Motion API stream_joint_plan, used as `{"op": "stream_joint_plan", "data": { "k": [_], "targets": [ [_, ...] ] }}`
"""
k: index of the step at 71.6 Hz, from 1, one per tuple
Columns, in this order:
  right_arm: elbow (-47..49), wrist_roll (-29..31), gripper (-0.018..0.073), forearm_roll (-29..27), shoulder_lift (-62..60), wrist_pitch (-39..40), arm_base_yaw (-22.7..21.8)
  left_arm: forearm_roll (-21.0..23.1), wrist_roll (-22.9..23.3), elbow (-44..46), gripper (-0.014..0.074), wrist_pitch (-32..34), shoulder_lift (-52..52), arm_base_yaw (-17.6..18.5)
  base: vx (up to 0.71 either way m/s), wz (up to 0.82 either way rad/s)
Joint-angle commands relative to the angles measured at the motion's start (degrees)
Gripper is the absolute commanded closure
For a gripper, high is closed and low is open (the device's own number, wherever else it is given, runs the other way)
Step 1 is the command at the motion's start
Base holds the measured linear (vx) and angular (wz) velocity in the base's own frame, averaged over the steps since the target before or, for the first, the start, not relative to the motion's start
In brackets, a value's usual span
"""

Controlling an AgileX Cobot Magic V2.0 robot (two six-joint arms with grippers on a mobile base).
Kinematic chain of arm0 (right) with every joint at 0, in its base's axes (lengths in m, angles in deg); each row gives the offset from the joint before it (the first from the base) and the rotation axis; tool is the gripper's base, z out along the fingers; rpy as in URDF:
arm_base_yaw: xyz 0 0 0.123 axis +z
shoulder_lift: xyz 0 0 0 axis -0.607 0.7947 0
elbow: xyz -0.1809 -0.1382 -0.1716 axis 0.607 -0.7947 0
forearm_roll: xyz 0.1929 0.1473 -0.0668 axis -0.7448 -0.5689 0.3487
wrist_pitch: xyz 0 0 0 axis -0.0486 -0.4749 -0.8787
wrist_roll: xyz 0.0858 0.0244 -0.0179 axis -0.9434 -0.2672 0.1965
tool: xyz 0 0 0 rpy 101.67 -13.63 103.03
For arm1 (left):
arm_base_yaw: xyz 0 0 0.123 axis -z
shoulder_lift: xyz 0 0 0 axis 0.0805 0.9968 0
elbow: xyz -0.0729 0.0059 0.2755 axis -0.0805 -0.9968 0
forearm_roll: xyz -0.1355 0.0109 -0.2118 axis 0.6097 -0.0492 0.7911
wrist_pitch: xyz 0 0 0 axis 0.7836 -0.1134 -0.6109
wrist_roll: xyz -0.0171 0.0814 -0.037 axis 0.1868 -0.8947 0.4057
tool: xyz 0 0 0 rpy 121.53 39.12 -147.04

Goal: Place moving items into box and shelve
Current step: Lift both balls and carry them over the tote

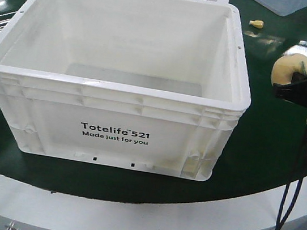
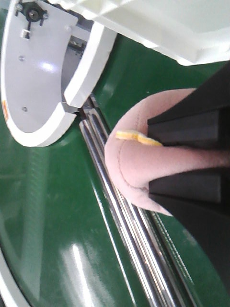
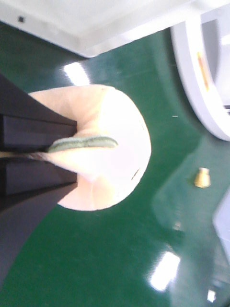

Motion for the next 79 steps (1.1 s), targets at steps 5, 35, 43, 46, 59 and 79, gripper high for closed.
{"op": "stream_joint_plan", "data": {
  "k": [5,35,43,46,59,79],
  "targets": [
    [1.6,1.6,0.0575,0.5,-5.6,6.4,-0.4,0.0,0.1,1.6,0.0623,6.0,-3.8,0.1,0.0,0.0],
    [1.6,2.7,0.0575,0.5,-14.5,8.9,-0.4,0.0,0.5,1.6,0.0623,9.7,-9.3,0.1,0.0,0.0],
    [1.6,2.7,0.0575,0.5,-16.1,10.0,-0.4,0.0,2.0,1.6,0.0623,9.9,-10.3,0.2,0.0,0.0],
    [1.6,2.7,0.0575,0.5,-16.6,10.1,-0.4,0.0,2.0,1.6,0.0623,9.9,-10.6,0.4,0.0,0.0],
    [1.6,2.0,0.0575,0.5,-17.2,10.0,0.0,0.0,1.6,1.6,0.0623,10.6,-11.6,3.8,0.0,0.0],
    [1.6,2.6,0.0575,3.3,-17.2,10.3,11.8,-0.2,1.6,1.6,0.0623,12.0,-11.6,11.4,0.0,0.0]
  ]
}}
